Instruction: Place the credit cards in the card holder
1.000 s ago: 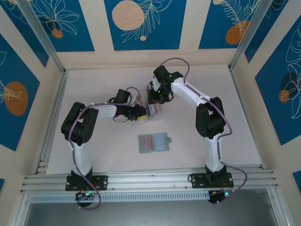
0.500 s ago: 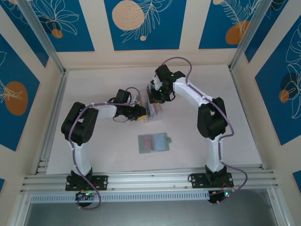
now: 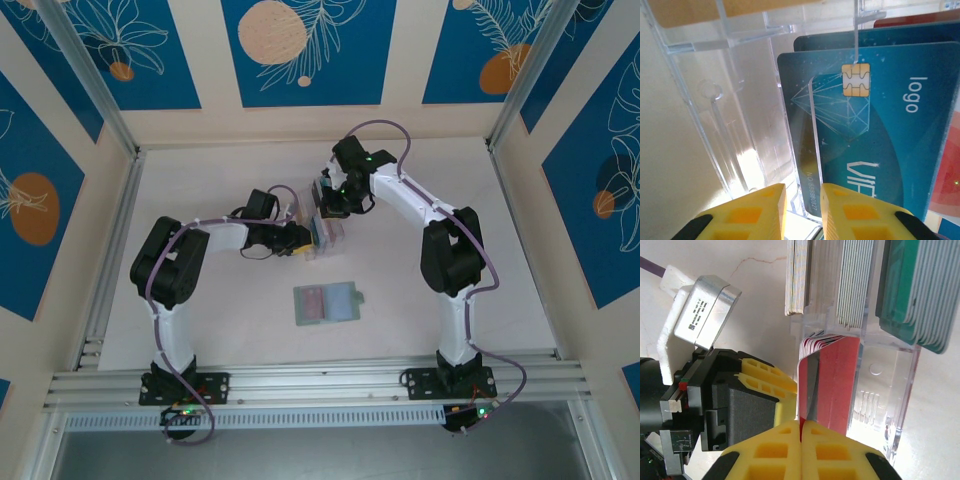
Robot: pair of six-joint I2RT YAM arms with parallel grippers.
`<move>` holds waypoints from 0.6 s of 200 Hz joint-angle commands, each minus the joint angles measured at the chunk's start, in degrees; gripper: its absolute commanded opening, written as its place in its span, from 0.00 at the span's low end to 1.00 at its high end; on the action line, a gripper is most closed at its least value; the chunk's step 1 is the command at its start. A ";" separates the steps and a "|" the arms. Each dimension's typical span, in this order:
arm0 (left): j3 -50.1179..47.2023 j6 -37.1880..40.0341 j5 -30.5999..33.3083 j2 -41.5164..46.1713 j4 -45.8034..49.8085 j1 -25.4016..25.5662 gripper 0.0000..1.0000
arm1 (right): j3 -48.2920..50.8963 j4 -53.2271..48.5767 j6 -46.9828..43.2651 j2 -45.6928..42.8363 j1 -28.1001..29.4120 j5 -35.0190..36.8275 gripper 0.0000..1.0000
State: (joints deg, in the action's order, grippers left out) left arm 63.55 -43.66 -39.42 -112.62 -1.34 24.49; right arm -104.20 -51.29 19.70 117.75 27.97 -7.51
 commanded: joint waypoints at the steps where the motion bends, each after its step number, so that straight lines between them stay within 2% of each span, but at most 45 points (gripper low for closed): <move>1: 0.97 -0.24 -0.36 -0.24 0.27 0.18 0.24 | 0.89 -0.39 0.28 -2.96 0.12 -0.67 0.05; 60: 0.35 -0.02 0.72 2.69 1.64 0.01 0.24 | 0.67 -2.11 0.88 -4.55 -0.10 4.04 0.00; 120: -1.96 0.78 1.18 8.08 3.73 -1.09 0.24 | 0.91 -2.11 1.81 -6.63 -0.01 6.76 0.00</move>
State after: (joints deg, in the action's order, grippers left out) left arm 63.09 -43.59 -38.76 -108.36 0.40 24.36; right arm -104.01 -52.42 20.40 115.04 27.99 -1.61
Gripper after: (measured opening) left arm 0.238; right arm 0.053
